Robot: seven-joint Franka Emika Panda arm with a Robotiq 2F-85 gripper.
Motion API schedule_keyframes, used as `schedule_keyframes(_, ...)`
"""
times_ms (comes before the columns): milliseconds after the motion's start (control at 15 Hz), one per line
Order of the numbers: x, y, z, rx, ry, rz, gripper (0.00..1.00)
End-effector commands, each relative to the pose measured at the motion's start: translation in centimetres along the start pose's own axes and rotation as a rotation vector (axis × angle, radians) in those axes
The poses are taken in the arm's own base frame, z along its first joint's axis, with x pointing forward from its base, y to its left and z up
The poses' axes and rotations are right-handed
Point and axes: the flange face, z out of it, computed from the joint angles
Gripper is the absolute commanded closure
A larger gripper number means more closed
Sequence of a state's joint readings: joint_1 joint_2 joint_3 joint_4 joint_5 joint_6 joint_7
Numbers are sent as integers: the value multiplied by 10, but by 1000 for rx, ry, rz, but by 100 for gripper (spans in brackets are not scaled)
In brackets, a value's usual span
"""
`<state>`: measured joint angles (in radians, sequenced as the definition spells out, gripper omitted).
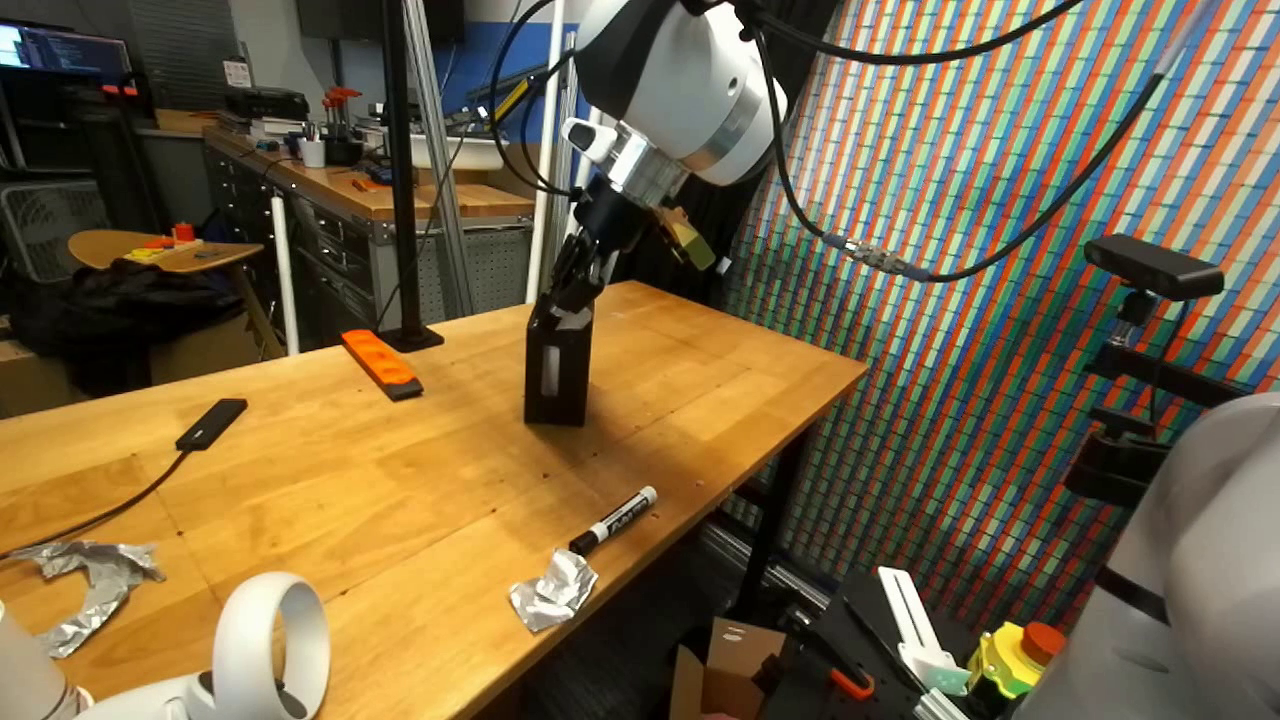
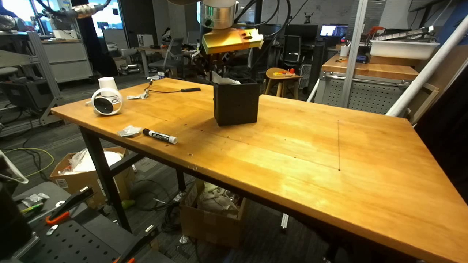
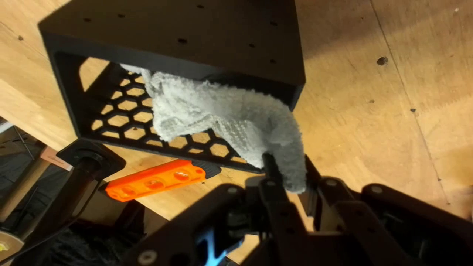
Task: Put the towel inside the black box
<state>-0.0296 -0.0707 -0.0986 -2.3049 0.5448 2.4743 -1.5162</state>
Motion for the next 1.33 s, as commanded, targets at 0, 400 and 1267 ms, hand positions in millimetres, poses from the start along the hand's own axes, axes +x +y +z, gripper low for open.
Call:
schedule_keyframes(0, 2, 5, -3, -21, 30, -6, 99)
schedule_keyframes(400, 7, 12, -6, -51, 49, -11, 97)
schedule_keyframes(1267, 24, 52, -6, -176, 25, -39, 97)
